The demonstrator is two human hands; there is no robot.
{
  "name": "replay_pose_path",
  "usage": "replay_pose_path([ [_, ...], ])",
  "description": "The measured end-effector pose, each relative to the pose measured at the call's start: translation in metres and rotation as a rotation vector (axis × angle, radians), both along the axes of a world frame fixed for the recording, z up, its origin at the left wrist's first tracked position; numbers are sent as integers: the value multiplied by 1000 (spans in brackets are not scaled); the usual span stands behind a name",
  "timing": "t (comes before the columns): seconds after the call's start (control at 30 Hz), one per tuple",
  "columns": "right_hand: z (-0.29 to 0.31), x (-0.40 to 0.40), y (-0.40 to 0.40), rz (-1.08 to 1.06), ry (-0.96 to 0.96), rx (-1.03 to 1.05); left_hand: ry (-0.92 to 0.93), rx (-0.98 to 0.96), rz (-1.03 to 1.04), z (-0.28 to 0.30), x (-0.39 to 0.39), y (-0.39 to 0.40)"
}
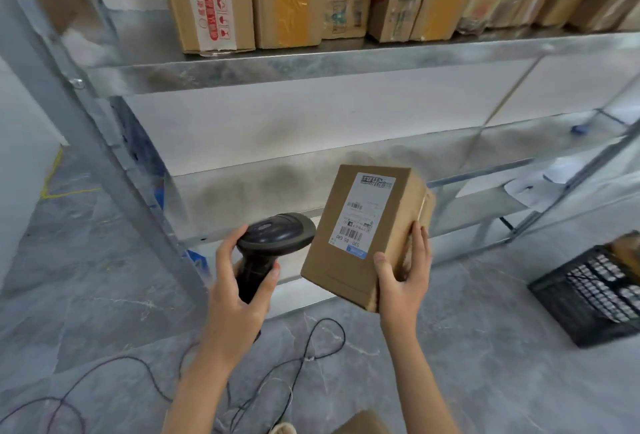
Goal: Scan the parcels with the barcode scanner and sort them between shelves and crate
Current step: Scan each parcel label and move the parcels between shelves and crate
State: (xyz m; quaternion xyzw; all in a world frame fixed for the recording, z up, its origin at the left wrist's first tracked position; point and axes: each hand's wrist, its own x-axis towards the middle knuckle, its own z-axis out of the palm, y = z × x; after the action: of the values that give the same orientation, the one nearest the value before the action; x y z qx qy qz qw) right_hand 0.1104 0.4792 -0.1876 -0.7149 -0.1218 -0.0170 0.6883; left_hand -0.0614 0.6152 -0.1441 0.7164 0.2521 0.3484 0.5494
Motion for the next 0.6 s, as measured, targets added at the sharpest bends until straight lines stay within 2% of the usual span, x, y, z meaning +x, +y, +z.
replay_pose_path([
  [0.17, 5, 47, -64, -130, 30, 16, 11, 26, -139, 3, 73, -34],
  [0.6, 53, 209, -272, -409, -61, 62, -95, 59, -476, 39, 310, -205],
])
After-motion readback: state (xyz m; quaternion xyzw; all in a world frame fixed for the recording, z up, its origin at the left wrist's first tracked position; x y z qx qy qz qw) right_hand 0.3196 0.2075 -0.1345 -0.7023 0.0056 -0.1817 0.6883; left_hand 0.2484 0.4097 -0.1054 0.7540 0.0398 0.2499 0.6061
